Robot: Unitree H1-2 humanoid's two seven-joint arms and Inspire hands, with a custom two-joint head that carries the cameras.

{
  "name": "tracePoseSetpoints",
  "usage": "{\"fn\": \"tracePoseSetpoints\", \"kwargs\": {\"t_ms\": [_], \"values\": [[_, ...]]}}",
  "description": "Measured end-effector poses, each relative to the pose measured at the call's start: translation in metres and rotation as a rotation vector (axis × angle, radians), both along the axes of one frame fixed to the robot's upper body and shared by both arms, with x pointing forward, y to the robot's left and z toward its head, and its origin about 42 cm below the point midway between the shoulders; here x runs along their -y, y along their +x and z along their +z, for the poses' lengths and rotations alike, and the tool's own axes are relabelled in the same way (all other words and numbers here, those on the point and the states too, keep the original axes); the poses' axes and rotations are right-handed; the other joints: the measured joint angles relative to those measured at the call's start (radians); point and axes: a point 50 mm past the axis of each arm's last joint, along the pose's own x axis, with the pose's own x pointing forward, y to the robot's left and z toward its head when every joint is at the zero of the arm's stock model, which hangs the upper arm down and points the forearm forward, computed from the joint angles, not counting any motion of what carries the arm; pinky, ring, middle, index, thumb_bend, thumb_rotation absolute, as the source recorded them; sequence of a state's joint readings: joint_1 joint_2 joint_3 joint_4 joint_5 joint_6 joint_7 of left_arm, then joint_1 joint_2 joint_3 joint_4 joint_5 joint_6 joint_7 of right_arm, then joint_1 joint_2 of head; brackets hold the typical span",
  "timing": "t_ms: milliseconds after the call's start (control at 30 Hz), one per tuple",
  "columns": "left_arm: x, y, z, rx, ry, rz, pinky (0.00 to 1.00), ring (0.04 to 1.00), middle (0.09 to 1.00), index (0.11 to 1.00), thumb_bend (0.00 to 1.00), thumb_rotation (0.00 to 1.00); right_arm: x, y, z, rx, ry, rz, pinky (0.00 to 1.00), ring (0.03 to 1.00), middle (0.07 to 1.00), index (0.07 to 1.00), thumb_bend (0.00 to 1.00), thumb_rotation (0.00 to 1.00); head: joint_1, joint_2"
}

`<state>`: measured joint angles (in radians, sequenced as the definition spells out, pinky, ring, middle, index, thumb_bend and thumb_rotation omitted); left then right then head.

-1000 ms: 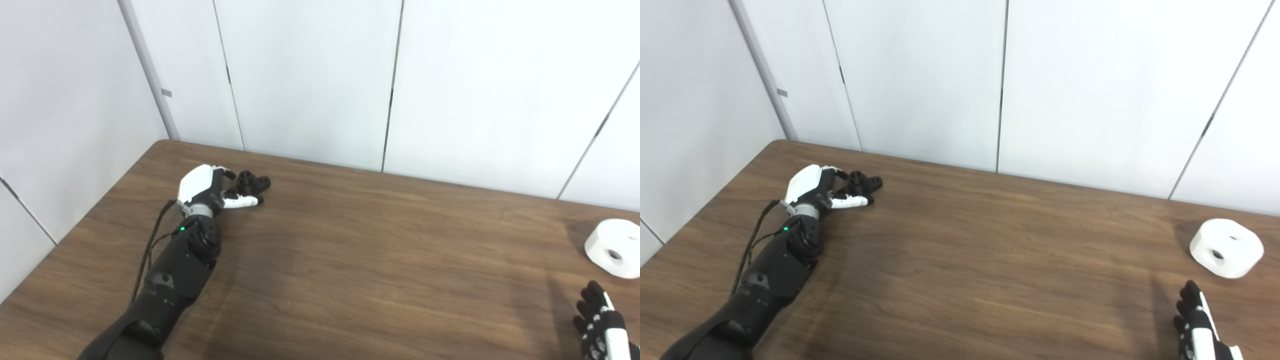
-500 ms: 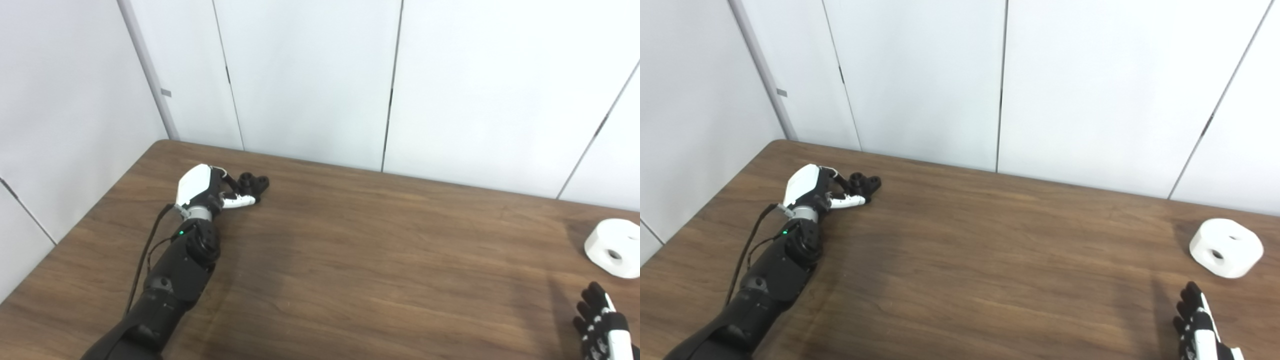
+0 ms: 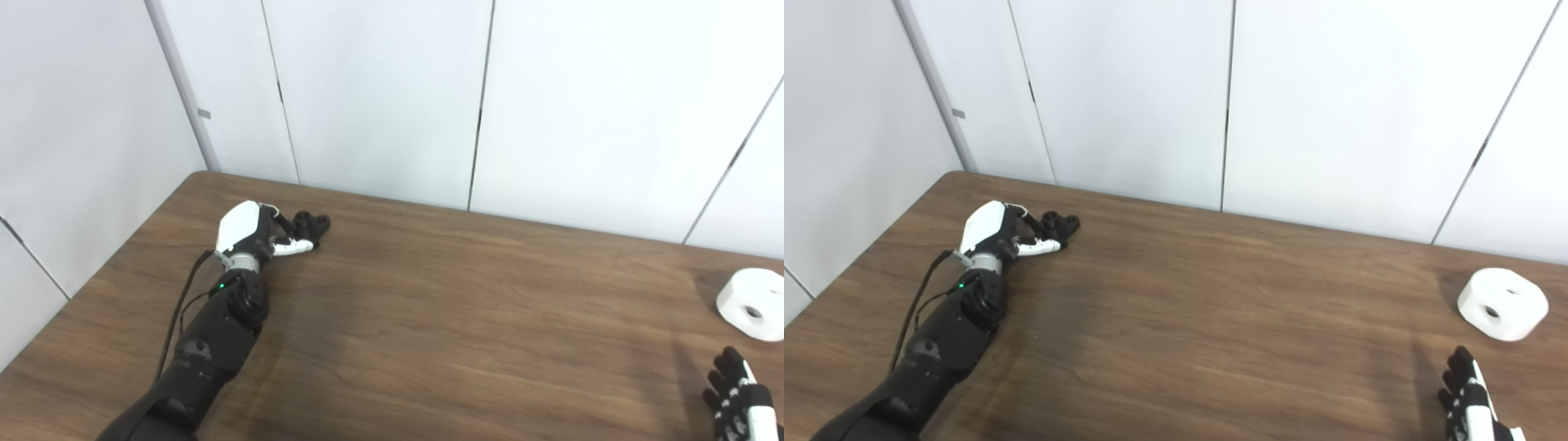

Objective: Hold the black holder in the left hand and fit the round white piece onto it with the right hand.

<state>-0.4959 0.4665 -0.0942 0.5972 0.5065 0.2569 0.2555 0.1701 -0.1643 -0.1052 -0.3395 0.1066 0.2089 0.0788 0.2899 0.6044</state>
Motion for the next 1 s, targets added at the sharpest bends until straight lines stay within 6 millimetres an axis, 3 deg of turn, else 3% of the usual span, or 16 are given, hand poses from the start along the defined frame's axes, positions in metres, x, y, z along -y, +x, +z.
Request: {"fn": "tracePoseSetpoints", "kwargs": {"t_ms": [300,467,700,1000], "values": [[0.005,-0.010,0.000,0.005,-0.008,-0.032,1.00,0.895,0.786,0.485,0.52,0.04,-0.001,0.000,0.000,-0.002,0.004,0.003,1.00,1.000,1.000,1.000,0.57,1.00,-0.011,0.002],[0.014,-0.021,-0.003,0.009,-0.015,-0.075,0.94,0.886,0.793,0.486,0.52,0.04,-0.001,0.000,0.000,-0.004,0.005,0.004,1.00,1.000,1.000,1.000,0.56,1.00,-0.015,0.002],[0.041,-0.036,0.002,-0.003,-0.030,-0.168,0.88,0.884,0.793,0.486,0.52,0.04,-0.003,0.001,0.000,-0.006,-0.003,0.006,1.00,1.000,1.000,1.000,0.55,1.00,-0.032,0.003],[0.071,-0.053,0.012,-0.035,-0.014,-0.300,0.96,0.891,0.792,0.486,0.52,0.04,-0.006,0.003,0.001,-0.004,-0.026,0.009,1.00,1.000,1.000,1.000,0.52,1.00,-0.069,0.012]]}}
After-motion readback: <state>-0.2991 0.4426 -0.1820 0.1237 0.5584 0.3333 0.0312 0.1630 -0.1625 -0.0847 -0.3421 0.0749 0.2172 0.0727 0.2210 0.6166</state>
